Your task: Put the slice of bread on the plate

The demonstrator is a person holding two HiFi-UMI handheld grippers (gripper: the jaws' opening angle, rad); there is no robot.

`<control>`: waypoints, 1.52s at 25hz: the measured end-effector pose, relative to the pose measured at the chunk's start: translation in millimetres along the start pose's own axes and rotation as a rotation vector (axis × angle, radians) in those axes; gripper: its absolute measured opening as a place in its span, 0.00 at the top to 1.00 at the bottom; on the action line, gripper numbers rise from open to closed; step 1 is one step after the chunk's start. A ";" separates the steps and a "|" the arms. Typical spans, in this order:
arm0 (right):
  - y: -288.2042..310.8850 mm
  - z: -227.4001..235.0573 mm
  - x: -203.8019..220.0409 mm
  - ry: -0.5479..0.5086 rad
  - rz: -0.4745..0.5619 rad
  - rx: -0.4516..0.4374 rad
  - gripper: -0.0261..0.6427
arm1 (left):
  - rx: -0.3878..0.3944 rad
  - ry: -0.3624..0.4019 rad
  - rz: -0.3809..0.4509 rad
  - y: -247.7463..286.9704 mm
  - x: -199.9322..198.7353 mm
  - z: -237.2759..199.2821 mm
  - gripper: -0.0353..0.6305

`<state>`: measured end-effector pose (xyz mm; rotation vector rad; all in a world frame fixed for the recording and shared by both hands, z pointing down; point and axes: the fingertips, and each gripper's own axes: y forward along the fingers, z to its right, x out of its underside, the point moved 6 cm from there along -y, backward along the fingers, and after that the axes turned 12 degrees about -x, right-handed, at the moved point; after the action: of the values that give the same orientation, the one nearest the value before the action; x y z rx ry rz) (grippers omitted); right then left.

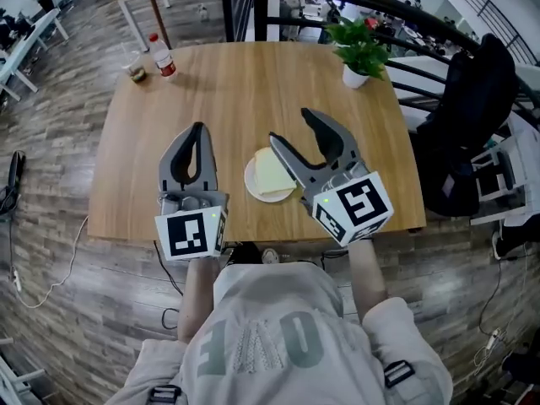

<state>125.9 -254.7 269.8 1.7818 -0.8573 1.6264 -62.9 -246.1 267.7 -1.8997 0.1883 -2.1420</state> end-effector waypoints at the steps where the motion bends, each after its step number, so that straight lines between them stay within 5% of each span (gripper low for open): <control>1: -6.5 2.8 -4.9 0.030 0.060 0.031 0.62 | 0.014 0.011 0.006 0.6 -3.5 2.7 0.93; 4: -26.1 14.6 -15.2 0.056 0.181 0.186 0.90 | 0.032 0.026 0.021 1.9 -10.9 8.0 0.93; 8: -44.2 22.0 -8.7 0.133 0.248 0.331 0.93 | 0.051 0.028 0.024 3.3 -13.7 12.2 0.93; 12: -49.7 21.1 14.9 0.218 0.195 0.405 0.94 | 0.060 0.023 0.013 2.6 -12.0 16.1 0.93; 17: -50.1 14.9 26.7 0.186 0.106 0.432 0.94 | 0.061 0.015 0.008 1.6 -11.6 15.0 0.93; 38: -46.6 16.9 29.2 0.134 0.042 0.443 0.94 | 0.087 -0.008 0.021 10.7 -6.8 19.7 0.93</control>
<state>174.2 -240.7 297.7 1.9193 -0.5008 2.0577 -41.5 -252.7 260.8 -1.8493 0.1109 -2.0941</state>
